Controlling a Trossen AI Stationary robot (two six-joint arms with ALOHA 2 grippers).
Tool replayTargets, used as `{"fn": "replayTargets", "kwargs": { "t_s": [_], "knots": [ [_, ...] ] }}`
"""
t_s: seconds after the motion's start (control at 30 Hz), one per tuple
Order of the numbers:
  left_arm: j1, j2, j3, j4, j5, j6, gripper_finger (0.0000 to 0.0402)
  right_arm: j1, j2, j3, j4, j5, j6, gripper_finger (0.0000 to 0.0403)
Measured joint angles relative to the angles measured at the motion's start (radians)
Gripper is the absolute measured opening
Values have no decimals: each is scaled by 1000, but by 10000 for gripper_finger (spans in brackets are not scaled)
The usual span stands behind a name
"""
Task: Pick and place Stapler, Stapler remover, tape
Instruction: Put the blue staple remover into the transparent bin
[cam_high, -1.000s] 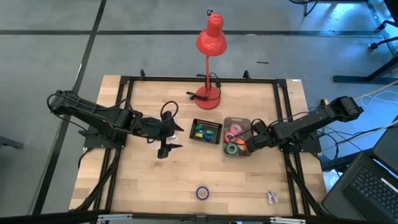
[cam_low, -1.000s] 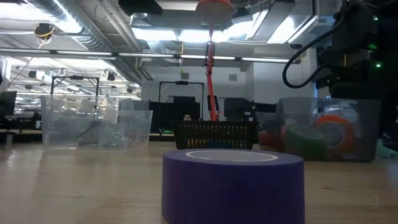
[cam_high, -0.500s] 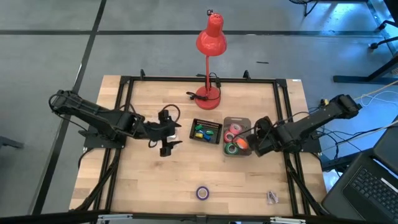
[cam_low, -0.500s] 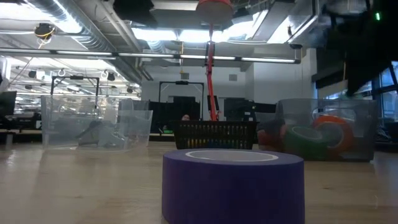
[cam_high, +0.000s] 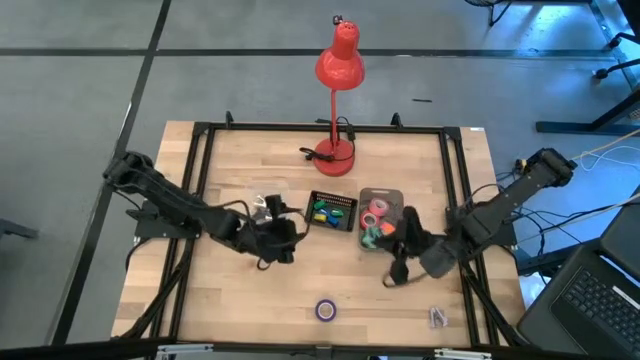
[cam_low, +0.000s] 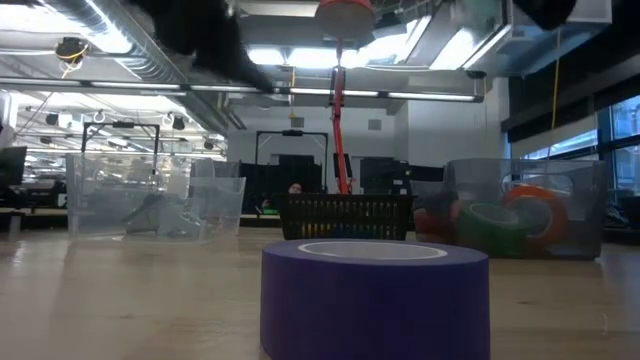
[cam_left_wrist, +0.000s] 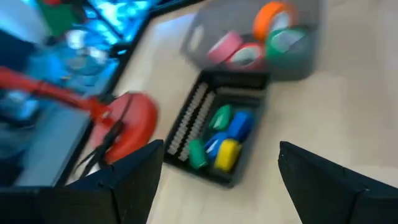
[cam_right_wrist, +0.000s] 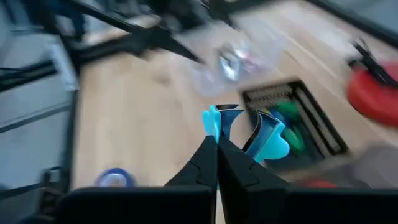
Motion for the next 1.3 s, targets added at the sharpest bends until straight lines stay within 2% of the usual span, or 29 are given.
{"fn": "replayTargets", "kwargs": {
  "t_s": [0.07,0.17,0.33,0.4,0.43,0.5,0.57,0.63,0.67,0.73,0.87,1.0,1.13,1.3],
  "knots": [
    [-5,-15,-104,94,-64,-39,306,41,0,0,51,21,-56,0],
    [-5,-78,-287,168,-122,-180,306,82,0,0,70,45,-82,0],
    [-24,-270,-541,175,-174,-436,306,97,0,-1,92,45,-88,0],
    [-36,-359,-596,249,-186,-444,306,87,2,-1,101,45,-115,0],
    [-40,-399,-615,321,-190,-402,306,78,2,-2,110,44,-141,0],
    [-43,-465,-642,521,-174,-224,306,54,2,-2,151,45,-194,0],
    [-32,-499,-654,759,-71,13,306,19,6,-2,213,30,-271,0],
    [-8,-508,-653,983,96,191,306,-22,15,-2,291,-24,-364,0],
    [8,-507,-653,1070,185,252,306,-44,23,-2,344,-65,-407,0],
    [42,-494,-650,1162,298,314,306,-88,40,-2,433,-153,-478,0],
    [116,-437,-616,1165,359,290,306,-159,75,-2,588,-326,-561,0],
    [167,-343,-552,1163,504,207,306,-212,116,-2,695,-442,-608,0],
    [183,-253,-472,1168,592,191,306,-254,164,-2,770,-515,-641,0],
    [182,-157,-404,1166,655,190,306,-280,181,-2,788,-550,-647,0]
  ]
}}
